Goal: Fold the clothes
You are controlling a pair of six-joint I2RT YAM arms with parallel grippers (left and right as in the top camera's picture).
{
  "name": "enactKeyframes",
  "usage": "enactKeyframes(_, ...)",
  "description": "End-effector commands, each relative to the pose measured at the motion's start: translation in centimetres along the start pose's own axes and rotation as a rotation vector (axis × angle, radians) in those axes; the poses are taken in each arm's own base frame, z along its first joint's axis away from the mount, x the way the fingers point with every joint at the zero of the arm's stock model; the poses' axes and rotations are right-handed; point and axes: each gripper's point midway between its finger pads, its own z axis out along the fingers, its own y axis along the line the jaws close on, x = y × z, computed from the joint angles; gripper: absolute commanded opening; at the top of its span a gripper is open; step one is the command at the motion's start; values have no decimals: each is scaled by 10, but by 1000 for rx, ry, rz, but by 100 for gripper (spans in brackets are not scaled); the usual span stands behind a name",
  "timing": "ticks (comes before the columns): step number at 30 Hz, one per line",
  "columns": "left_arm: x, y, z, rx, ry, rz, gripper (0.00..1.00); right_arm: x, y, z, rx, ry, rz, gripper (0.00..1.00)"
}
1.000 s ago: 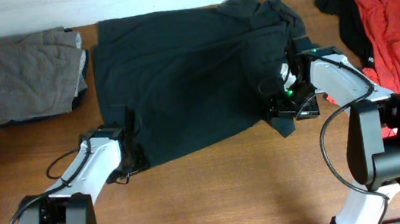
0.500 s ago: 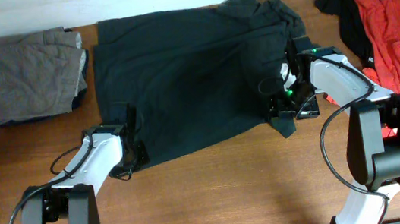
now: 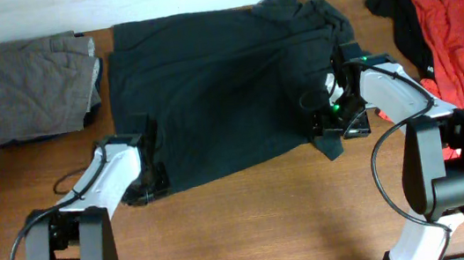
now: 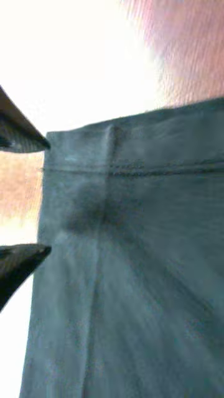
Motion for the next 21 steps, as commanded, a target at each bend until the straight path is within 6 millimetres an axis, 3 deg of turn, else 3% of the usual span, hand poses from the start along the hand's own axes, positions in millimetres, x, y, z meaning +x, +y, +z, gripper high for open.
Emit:
enactKeyframes(1,-23,2,-16,-12,-59,15,51,2,2,-2,-2,-2,-6,79)
enactKeyframes(12,-22,36,-7,-144,-62,2,49,2,2,-2,0,0,-6,79)
enactKeyframes(21,-21,14,6,-9,-64,79,50,2,1,-2,7,-1,-16,79)
